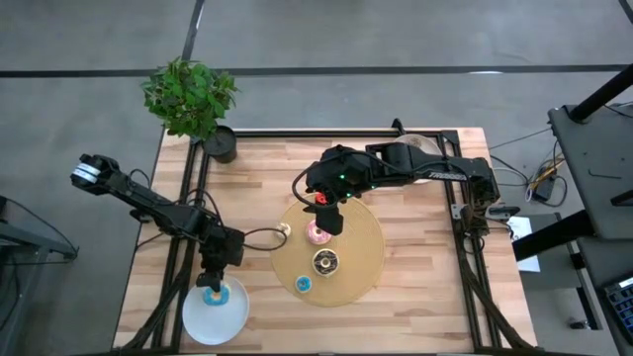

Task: Pick & Place donuts
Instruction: Put the large blue donut on the white plate

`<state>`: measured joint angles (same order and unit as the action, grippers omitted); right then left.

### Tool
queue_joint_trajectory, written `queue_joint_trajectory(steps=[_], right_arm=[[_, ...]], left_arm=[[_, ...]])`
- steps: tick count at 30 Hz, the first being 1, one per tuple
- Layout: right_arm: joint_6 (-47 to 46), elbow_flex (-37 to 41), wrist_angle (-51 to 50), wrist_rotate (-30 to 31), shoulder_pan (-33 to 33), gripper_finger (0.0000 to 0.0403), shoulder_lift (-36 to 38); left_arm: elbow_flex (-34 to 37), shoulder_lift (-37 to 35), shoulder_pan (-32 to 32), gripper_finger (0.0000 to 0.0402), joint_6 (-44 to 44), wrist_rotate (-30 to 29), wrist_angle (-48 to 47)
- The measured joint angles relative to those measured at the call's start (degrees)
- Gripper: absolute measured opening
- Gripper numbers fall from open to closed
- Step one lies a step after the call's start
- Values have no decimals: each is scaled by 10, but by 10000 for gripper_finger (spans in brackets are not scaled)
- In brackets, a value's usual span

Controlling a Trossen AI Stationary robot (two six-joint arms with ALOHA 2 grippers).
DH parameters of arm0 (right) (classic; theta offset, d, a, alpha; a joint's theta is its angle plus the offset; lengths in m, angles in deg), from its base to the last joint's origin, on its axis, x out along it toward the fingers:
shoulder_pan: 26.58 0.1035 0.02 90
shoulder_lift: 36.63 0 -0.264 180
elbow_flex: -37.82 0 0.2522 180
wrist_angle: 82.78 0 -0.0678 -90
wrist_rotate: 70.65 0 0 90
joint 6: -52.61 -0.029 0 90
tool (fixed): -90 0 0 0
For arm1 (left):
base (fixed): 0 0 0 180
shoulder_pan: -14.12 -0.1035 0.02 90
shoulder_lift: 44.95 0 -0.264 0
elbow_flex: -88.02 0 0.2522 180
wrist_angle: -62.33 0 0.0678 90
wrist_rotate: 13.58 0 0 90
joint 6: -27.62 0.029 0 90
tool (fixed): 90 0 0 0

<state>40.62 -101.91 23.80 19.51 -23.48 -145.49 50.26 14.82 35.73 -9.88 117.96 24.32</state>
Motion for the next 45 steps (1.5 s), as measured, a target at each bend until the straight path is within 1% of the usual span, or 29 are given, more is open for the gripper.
queue_joint_trajectory(steps=[10,18,24,38,45], right_arm=[[0,0,0,0,0,228,0],[0,0,0,0,0,228,0],[0,0,1,0,0,228,0],[0,0,2,1,0,228,0],[0,0,2,15,0,228,0]], left_arm=[[10,0,3,113,8,10,23],[31,0,5,113,8,13,64],[47,0,5,113,1,13,64],[47,0,5,113,6,9,69],[47,0,5,113,8,-9,69]])
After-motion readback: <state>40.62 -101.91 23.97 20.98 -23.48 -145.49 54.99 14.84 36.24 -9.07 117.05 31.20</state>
